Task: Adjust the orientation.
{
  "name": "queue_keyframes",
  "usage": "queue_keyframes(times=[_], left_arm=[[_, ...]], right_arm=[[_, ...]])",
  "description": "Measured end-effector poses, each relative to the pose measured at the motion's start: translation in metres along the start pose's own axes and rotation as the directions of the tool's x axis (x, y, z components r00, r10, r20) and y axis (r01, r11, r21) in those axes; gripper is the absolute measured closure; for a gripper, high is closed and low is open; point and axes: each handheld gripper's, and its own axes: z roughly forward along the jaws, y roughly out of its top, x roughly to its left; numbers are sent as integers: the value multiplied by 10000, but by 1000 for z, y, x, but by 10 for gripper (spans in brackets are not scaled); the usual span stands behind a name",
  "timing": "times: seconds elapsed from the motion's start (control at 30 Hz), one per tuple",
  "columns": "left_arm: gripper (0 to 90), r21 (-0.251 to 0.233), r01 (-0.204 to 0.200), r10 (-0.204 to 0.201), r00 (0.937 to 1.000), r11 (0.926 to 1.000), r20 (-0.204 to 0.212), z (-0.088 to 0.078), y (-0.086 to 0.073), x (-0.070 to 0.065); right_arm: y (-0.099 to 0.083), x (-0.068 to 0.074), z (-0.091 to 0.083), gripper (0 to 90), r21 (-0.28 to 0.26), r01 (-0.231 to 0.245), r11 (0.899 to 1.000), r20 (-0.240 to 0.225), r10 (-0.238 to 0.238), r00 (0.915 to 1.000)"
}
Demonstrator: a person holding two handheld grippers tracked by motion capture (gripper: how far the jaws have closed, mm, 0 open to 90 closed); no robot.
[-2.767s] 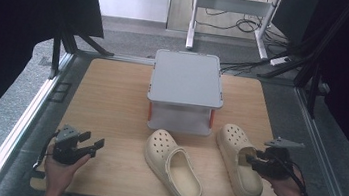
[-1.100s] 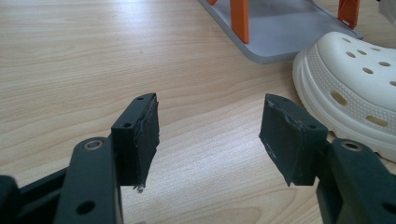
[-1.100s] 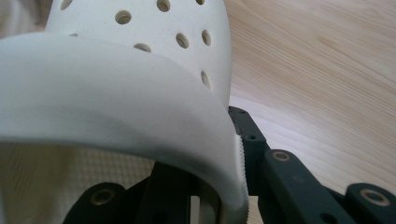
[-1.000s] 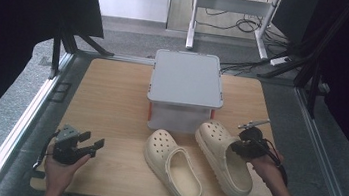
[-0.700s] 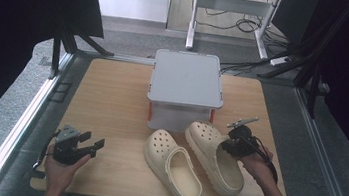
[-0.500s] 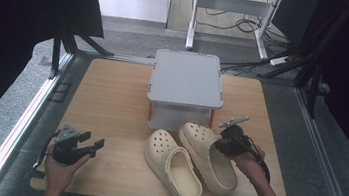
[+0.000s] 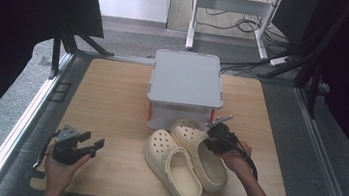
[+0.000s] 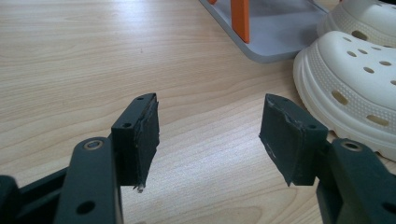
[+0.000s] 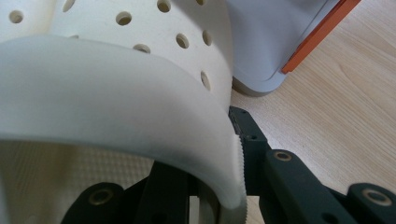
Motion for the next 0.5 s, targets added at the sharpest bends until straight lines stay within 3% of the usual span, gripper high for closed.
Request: queue_keyframes(times=[0.5], left_arm=[[381,31,-22,22,10000,10000,-16,1,0,-1]], right_arm=[[4,3,6,759,-28,27,10000,206,-26,9998]])
